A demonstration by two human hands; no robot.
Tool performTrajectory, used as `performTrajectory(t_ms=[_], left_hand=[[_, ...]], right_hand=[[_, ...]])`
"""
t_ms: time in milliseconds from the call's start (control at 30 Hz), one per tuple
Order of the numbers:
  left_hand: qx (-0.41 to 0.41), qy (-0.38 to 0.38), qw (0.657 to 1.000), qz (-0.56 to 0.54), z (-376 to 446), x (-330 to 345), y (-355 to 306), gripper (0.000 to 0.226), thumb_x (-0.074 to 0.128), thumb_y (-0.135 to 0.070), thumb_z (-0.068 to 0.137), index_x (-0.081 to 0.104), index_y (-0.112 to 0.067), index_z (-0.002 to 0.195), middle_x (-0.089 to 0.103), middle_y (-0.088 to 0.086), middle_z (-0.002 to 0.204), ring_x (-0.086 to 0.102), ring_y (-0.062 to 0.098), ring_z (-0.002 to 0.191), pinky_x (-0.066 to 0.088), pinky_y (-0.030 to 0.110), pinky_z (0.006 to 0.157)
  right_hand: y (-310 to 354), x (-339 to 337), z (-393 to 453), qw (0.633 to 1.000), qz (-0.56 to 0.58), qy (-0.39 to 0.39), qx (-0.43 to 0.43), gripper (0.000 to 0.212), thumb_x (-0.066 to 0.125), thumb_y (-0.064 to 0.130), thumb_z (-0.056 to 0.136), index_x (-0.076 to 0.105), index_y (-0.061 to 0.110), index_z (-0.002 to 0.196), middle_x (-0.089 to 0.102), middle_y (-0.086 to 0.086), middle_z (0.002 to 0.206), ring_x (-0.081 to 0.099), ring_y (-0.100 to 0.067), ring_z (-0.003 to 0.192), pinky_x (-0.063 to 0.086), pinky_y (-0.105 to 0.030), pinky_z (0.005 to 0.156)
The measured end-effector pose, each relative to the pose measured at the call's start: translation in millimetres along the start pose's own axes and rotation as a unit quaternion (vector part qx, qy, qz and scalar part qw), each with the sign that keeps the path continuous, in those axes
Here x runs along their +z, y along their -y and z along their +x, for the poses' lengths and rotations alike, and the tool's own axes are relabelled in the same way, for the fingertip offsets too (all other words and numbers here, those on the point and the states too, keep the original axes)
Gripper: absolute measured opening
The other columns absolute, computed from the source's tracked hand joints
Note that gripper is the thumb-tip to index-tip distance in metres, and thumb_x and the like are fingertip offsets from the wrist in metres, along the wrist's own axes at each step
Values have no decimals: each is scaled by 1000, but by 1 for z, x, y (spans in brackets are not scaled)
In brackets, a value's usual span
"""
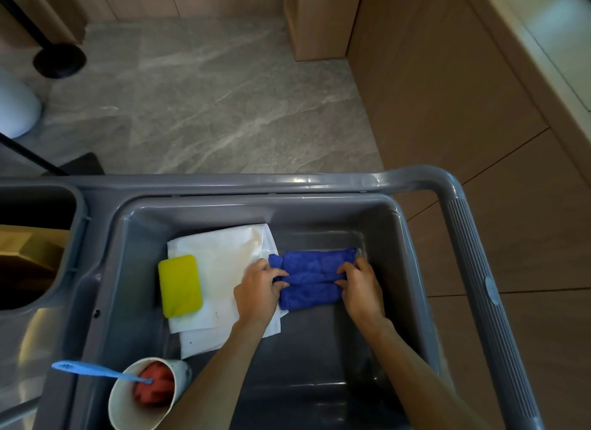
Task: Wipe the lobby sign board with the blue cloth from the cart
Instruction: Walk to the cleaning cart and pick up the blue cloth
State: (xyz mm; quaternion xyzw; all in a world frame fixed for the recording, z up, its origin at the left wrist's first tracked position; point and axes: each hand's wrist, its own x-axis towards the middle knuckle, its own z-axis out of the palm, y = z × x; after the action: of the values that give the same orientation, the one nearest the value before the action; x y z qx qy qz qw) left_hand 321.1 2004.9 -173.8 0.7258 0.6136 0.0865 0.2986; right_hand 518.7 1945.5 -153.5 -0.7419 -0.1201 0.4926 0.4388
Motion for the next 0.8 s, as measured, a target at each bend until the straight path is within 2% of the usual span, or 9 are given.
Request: performTrajectory(t_ms=[67, 167, 233, 300, 433, 500, 600, 700, 800], left_hand=[[1, 0, 1000, -13, -1, -3, -1, 20, 68, -29, 93, 77, -19, 108, 63, 2, 108, 61, 17, 100, 50, 23, 79], [4, 4, 999, -32, -2, -8, -3, 19, 69, -29, 93, 78, -19, 106, 64, 4, 108, 63, 18, 97, 50, 22, 83], [9, 6, 999, -39, -3, -12, -6, 19, 68, -28, 94, 77, -18, 108, 65, 5, 111, 65, 19, 97, 46, 20, 87], [17, 9, 999, -43, -3, -17, -11, 21, 65, -28, 96, 74, -18, 112, 65, 5, 114, 65, 20, 99, 45, 21, 91], [21, 3, 999, -37, -6, -30, -22, 23, 64, -30, 96, 72, -18, 114, 65, 5, 113, 64, 20, 100, 47, 23, 86], [21, -1, 999, -27, -10, -38, -26, 24, 63, -31, 97, 71, -18, 115, 64, 5, 113, 64, 21, 101, 48, 24, 86], [17, -15, 999, -31, -16, -51, -32, 24, 63, -30, 97, 71, -16, 114, 65, 5, 113, 63, 19, 98, 42, 16, 76], [15, -41, 999, -26, -23, -67, -41, 21, 64, -30, 96, 72, -18, 111, 64, 1, 108, 60, 13, 89, 29, 7, 60], [24, -54, 998, -20, -28, -85, -49, 17, 65, -30, 95, 70, -19, 108, 55, -7, 101, 50, 6, 82, 25, 6, 56]], right_hand=[[3, -3, -3, 1000, 3, 5, -5, 8, 57, 16, 89, 64, 18, 85, 63, -7, 85, 59, -23, 72, 49, -37, 68], [10, -7, -8, 999, -33, 7, -33, 9, 55, 13, 92, 63, 15, 89, 61, -10, 88, 58, -18, 69, 49, -34, 66], [13, -9, -11, 990, -119, 10, -72, 10, 55, 8, 93, 62, 15, 91, 55, -9, 93, 55, -7, 67, 48, -24, 66], [16, -10, -15, 972, -206, 0, -113, 12, 54, 3, 94, 61, 13, 93, 53, -11, 97, 53, -6, 70, 46, -20, 66], [26, -18, -23, 895, -391, -6, -216, 14, 56, -4, 93, 63, -2, 106, 51, -20, 117, 46, -15, 87, 40, -5, 68], [36, -23, -31, 871, -430, -5, -237, 15, 60, 2, 93, 65, 2, 108, 50, -16, 118, 51, -21, 93, 39, -10, 72], [49, -31, -43, 818, -500, -11, -285, 16, 63, 16, 96, 65, 8, 110, 48, -8, 115, 53, -18, 97, 51, -26, 84], [65, -37, -55, 803, -515, 7, -300, 21, 62, 25, 98, 63, 12, 115, 45, -4, 120, 47, -16, 107, 51, -29, 91], [84, -41, -69, 797, -516, 25, -312, 20, 59, 30, 99, 59, 18, 115, 46, 2, 119, 46, -13, 108, 52, -31, 89]])
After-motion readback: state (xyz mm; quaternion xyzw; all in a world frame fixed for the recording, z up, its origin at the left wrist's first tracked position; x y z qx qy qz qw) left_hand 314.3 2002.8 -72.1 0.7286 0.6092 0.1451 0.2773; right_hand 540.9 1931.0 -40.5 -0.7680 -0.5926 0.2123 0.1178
